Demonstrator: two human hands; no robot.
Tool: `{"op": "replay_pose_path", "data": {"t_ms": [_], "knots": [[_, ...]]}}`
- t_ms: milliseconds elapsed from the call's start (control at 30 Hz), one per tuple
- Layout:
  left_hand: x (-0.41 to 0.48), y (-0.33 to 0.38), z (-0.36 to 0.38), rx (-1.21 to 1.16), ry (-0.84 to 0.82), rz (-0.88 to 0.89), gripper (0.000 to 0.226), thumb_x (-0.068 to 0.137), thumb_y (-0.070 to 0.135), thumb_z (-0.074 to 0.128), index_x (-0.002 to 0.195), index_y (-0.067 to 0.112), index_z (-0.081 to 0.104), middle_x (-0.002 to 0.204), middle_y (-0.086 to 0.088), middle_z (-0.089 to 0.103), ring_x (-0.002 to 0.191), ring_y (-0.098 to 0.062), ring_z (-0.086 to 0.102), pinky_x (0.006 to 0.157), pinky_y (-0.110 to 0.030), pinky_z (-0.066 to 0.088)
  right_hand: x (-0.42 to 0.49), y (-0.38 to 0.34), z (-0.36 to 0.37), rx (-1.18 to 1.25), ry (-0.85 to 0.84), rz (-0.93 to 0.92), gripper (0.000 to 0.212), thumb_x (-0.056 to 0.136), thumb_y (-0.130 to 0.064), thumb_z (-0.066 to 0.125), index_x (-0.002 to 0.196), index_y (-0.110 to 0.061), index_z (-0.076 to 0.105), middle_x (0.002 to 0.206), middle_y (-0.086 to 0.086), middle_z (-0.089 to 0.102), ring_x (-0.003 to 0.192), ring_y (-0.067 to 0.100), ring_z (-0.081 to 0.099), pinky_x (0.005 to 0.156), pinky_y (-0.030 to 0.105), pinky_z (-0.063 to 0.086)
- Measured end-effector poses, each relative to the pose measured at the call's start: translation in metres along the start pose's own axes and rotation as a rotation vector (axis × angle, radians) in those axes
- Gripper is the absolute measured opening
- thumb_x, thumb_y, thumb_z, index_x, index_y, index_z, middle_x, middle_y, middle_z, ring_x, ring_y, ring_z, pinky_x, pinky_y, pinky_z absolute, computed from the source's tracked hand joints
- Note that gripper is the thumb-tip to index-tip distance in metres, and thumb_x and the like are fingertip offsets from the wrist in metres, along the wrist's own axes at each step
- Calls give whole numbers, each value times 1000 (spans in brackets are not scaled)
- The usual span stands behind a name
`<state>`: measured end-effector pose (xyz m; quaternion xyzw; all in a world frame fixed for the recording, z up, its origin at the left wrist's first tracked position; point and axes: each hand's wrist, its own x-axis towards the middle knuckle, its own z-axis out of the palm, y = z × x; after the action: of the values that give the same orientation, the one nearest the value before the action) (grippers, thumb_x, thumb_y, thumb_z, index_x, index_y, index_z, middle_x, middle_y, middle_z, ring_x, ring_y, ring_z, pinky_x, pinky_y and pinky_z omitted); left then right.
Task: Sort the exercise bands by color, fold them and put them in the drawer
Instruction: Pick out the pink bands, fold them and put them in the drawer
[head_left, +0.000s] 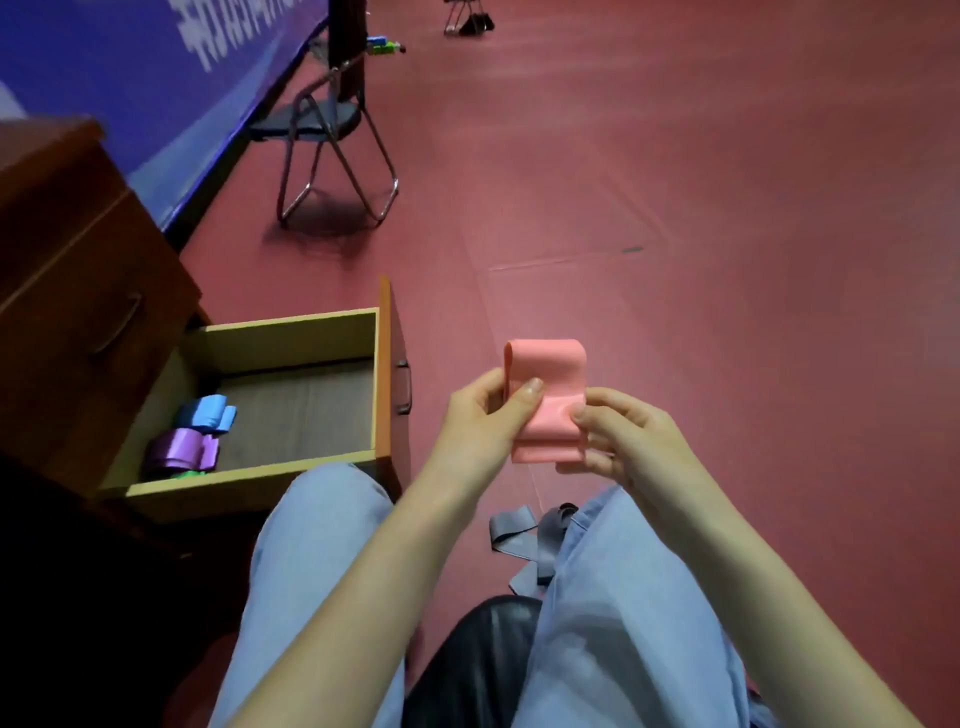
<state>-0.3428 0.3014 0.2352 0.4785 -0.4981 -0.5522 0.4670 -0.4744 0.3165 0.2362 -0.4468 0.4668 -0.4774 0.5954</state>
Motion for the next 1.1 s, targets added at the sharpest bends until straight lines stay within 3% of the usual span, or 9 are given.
{"op": "replay_pose_path", "data": {"t_ms": [200, 300, 400, 533, 633, 767, 867, 967, 1100], "knots": [[-5, -10, -62, -6, 180, -9, 11, 91, 14, 51, 95, 17, 61, 84, -1, 61, 80, -12, 54, 73, -25, 46, 26, 15, 59, 18, -164, 107, 16, 91, -9, 47, 93, -10, 62, 85, 9, 63, 70, 17, 62, 58, 21, 56], [2, -17, -100, -9, 286, -50, 11, 91, 17, 52, 90, 22, 62, 80, 1, 63, 79, -15, 58, 78, -34, 50, 47, 26, 94, 24, -245, 169, 20, 91, -17, 49, 103, -7, 61, 90, 9, 66, 77, 20, 65, 66, 24, 59], [12, -26, -136, -24, 387, -95, 14, 91, 17, 51, 84, 23, 61, 80, -2, 64, 80, -17, 60, 79, -38, 52, 75, 40, 133, -11, -274, 180, 19, 88, -10, 53, 105, -4, 59, 90, 8, 68, 72, 16, 68, 67, 25, 59], [38, -45, -202, -66, 484, -189, 13, 91, 17, 50, 99, 20, 59, 103, -12, 66, 98, -25, 64, 90, -40, 51, 136, 70, 190, -146, -319, 215, 25, 89, -3, 50, 113, -3, 56, 97, 14, 64, 79, 20, 64, 71, 25, 56], [63, -59, -249, -12, 553, -197, 25, 90, 12, 51, 115, 14, 54, 113, -12, 63, 104, -24, 61, 94, -38, 49, 182, 90, 226, -207, -351, 241, 29, 90, -3, 48, 118, -4, 53, 96, 10, 63, 81, 18, 63, 72, 22, 55], [113, -84, -315, -36, 661, -222, 26, 89, 9, 51, 114, 16, 46, 99, -4, 61, 88, -15, 61, 78, -24, 48, 256, 125, 282, -290, -332, 305, 27, 88, -4, 50, 114, 1, 54, 85, 8, 61, 70, 12, 58, 54, 12, 50], [157, -105, -365, 40, 738, -290, 30, 90, 16, 51, 119, 15, 44, 106, -4, 57, 88, -15, 57, 71, -23, 45, 314, 150, 321, -328, -349, 320, 25, 87, -1, 51, 112, 0, 54, 96, 13, 59, 79, 16, 58, 60, 18, 50], [193, -126, -407, 241, 804, -316, 39, 87, 11, 52, 125, 9, 41, 124, -11, 52, 107, -22, 53, 83, -28, 43, 360, 170, 352, -327, -363, 385, 26, 87, 0, 53, 113, -3, 55, 103, 14, 58, 85, 19, 61, 60, 18, 53], [228, -166, -446, 508, 789, -368, 60, 85, 8, 54, 138, 15, 28, 142, -14, 38, 130, -30, 39, 108, -44, 34, 417, 214, 385, -392, -386, 390, 28, 85, 6, 52, 112, -1, 57, 96, 13, 58, 66, 12, 57, 42, 9, 46]]}}
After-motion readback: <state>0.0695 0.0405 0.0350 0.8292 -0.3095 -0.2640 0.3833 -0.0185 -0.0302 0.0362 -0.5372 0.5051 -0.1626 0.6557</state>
